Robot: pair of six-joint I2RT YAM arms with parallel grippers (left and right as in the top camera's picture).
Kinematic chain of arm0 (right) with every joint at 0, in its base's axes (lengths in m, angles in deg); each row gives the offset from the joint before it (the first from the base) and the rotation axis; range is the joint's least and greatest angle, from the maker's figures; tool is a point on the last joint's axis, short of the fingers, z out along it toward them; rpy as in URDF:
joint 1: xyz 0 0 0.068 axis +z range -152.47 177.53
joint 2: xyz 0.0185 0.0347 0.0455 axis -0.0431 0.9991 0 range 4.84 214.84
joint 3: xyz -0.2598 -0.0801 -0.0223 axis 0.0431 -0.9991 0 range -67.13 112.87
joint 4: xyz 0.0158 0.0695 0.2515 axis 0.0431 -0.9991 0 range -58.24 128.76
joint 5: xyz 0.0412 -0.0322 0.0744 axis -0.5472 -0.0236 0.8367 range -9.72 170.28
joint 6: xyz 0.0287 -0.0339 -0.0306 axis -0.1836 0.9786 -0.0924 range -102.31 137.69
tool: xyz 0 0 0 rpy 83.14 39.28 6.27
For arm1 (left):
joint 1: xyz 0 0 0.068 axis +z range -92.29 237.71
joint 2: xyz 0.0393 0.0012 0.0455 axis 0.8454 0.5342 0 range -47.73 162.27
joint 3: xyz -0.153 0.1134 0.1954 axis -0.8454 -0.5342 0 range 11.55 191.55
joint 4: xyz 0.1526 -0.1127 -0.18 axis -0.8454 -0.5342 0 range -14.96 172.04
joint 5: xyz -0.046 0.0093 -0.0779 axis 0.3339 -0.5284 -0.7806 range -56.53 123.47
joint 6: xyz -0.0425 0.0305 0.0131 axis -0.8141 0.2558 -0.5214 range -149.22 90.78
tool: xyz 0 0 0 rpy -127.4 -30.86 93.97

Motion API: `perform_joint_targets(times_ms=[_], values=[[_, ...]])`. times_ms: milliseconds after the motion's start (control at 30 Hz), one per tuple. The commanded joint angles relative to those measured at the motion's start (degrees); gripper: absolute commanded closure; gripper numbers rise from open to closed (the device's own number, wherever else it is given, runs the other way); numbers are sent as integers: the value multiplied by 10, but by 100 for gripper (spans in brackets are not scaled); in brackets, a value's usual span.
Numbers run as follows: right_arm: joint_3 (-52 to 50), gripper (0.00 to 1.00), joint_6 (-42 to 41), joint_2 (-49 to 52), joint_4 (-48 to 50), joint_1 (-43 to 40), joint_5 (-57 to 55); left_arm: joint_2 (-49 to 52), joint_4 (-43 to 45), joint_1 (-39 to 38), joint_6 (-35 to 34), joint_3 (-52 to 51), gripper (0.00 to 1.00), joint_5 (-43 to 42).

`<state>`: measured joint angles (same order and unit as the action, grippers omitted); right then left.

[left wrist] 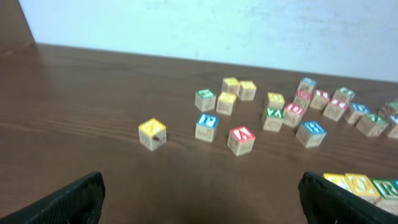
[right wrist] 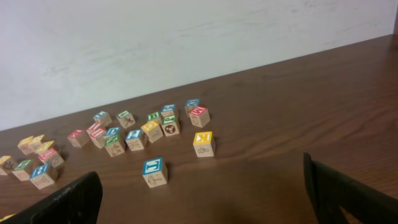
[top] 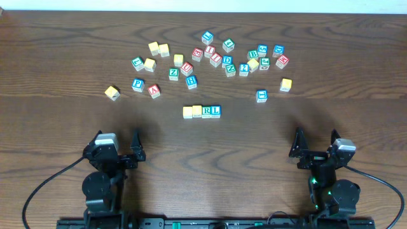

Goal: Spell out CORL

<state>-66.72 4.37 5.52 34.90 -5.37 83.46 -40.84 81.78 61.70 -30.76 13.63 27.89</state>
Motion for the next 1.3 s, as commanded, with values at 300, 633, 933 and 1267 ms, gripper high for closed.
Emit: perform_joint_targets(times_ms=[300, 633, 933, 1267], values=[[-1, 1, 7, -4, -2, -5, 0, -61, -35, 3, 9, -19, 2, 23], [-1, 1, 7, -4, -2, -5, 0, -67, -35, 3, 9, -19, 2, 22], [-1, 1, 7, -4, -2, -5, 0, -66, -35, 3, 9, -19, 2, 22], [-1, 1, 7, -4, -2, -5, 0, -66, -35, 3, 9, -19, 2, 22]])
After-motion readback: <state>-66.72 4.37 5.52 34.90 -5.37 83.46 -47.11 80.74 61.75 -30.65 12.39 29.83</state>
